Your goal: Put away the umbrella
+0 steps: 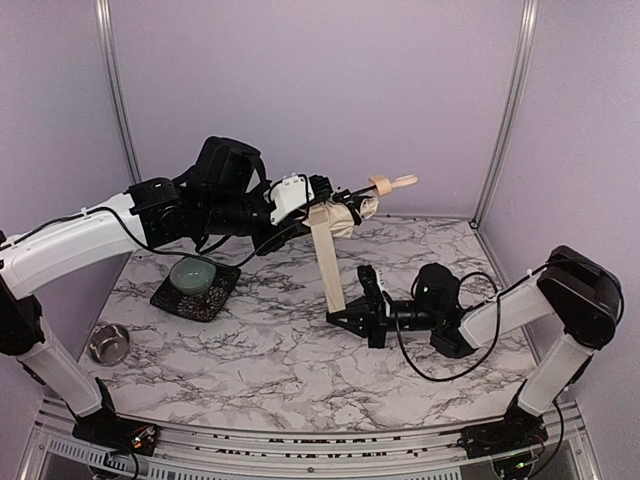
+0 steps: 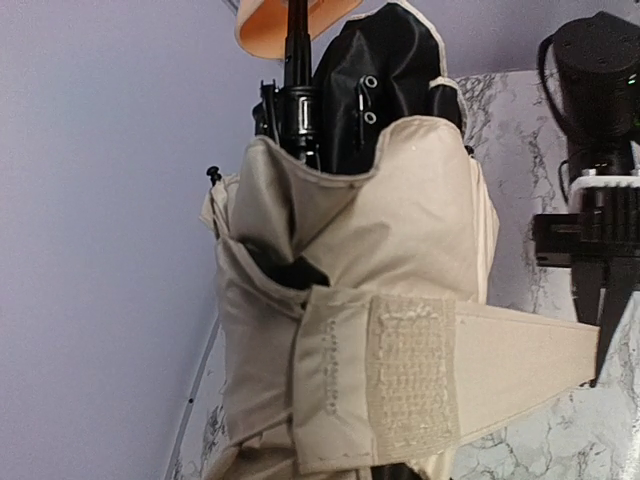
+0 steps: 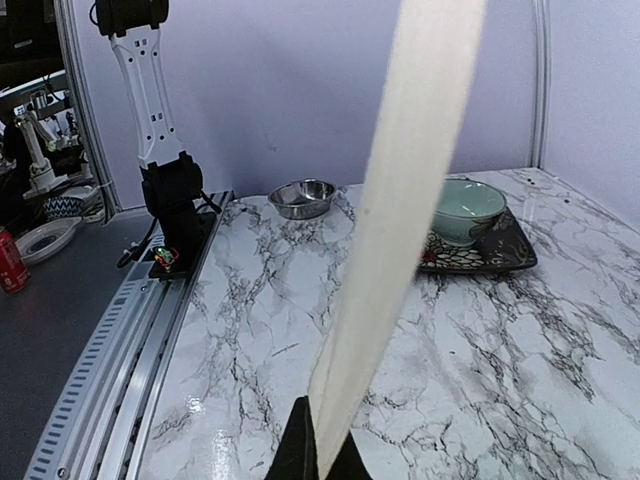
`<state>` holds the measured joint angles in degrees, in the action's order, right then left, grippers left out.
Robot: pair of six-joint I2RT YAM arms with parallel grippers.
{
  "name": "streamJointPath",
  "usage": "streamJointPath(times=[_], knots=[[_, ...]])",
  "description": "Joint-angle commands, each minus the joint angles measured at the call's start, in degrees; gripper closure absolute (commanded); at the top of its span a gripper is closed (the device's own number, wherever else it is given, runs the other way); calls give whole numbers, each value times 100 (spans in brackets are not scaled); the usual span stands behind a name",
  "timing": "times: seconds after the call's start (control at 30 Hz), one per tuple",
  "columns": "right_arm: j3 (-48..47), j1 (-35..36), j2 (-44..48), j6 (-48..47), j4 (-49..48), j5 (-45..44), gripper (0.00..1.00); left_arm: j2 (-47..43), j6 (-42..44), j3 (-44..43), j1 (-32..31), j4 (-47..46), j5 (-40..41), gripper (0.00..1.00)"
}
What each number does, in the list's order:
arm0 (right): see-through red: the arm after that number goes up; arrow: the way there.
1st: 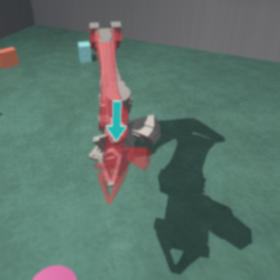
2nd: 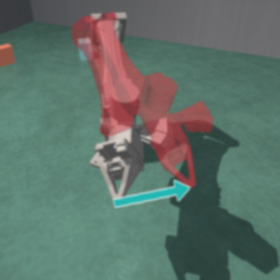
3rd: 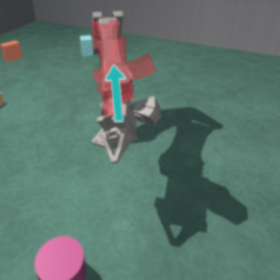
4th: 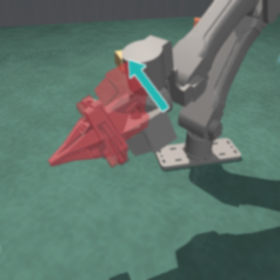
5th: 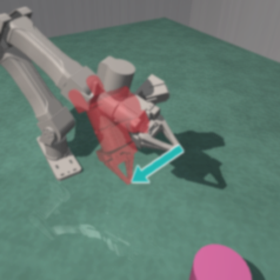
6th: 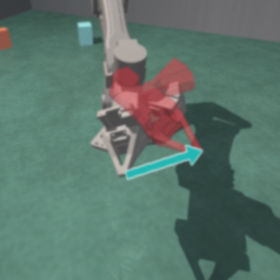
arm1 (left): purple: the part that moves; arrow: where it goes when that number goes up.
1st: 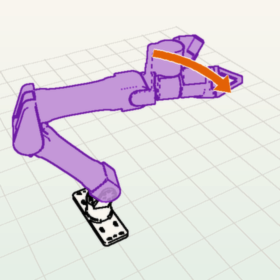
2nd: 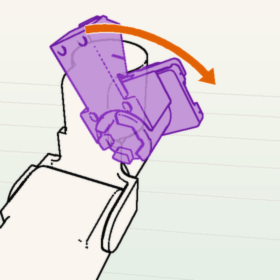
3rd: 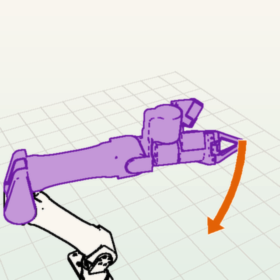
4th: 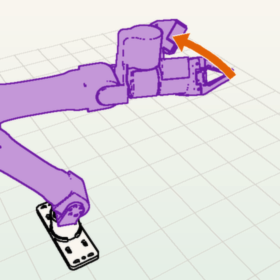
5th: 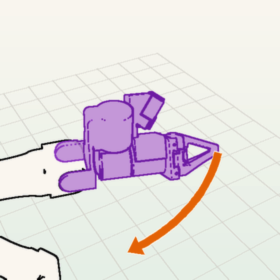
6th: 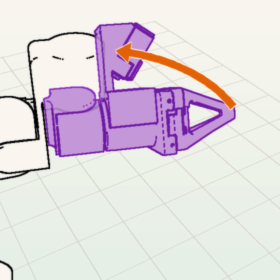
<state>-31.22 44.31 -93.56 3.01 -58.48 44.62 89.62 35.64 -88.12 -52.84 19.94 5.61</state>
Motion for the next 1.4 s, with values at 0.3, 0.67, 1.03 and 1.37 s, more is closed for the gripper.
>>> streamJointPath(times=[0.3, 0.67, 1.03, 1.37], knots=[[-3059, -1784, -584, -1348, 1582, 257, 100, -838, -272, 1067, -1047, 527, -3779, 100], [-3438, -796, 776, -3013, 3109, 520, 100, 689, 16, 1718, -1053, 1075, -3745, 100], [-2194, 211, 1783, -3906, 3001, -1335, 100, 927, -402, 1878, -694, 784, -3689, 100], [-348, 1175, 2412, -3494, 1730, -2038, 100, 967, -990, 2082, -283, -16, -4358, 100]])
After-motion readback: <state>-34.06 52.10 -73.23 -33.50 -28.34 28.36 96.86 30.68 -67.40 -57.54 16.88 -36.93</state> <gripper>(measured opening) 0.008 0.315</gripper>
